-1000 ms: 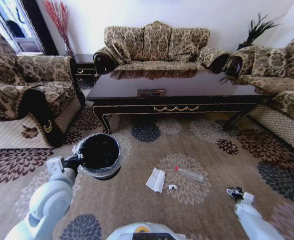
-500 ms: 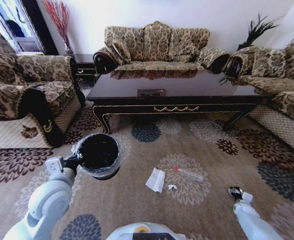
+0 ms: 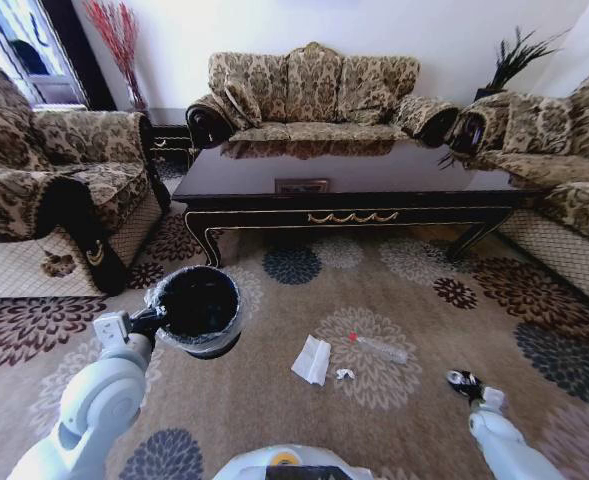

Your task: Move to the front of the table and pick up the trash from the floor, then place it into the trash bin.

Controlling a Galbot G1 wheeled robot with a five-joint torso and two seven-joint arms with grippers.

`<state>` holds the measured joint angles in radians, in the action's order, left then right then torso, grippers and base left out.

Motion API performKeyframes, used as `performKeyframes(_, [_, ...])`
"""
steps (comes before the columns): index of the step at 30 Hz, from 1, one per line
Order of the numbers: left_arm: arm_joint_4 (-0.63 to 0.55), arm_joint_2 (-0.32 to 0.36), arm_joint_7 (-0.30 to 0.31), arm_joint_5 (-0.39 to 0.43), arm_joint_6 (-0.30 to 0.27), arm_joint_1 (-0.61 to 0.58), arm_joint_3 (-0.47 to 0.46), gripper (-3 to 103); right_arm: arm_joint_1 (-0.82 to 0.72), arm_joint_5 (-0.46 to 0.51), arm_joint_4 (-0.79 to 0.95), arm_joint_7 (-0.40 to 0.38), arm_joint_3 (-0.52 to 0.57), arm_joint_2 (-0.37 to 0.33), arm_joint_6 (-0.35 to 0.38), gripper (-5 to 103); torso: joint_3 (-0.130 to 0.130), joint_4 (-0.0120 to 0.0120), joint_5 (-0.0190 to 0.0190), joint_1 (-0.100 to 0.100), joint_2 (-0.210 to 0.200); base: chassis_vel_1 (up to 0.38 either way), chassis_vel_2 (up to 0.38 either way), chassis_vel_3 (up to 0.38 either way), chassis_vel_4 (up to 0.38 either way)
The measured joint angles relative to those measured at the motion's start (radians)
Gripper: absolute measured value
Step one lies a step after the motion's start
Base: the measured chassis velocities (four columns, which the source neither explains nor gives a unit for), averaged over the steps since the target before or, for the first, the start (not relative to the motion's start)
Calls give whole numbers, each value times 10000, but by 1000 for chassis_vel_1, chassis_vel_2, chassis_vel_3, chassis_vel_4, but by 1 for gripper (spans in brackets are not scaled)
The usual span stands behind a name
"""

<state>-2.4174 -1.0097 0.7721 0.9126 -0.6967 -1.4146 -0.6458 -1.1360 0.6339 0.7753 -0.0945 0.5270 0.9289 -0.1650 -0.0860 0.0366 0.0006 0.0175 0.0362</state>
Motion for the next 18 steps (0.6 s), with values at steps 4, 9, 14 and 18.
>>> performKeyframes(4, [17, -22, -3, -6, 0, 15, 36, 4, -341, 117, 622, 2, 91, -93, -14, 8, 0, 0, -5, -1, 0, 0, 0, 0, 0])
performKeyframes(9, [13, -40, -12, -24, 3, 17, 57, 4, -863, 275, 1414, 3, 198, -162, -14, 8, 0, 0, -5, 0, 0, 0, 0, 0, 0])
performKeyframes(14, [-11, -36, -13, -35, 5, -28, 22, 4, -1565, 461, 2483, -29, 350, -167, -86, 8, 0, 1, -4, -1, 0, 0, 0, 0, 0])
performKeyframes(18, [-46, -70, -16, -41, 5, -92, 72, 4, -2353, 642, 4373, 177, 488, -239, -483, 8, 0, 2, -7, 0, 0, 0, 0, 0, 0])
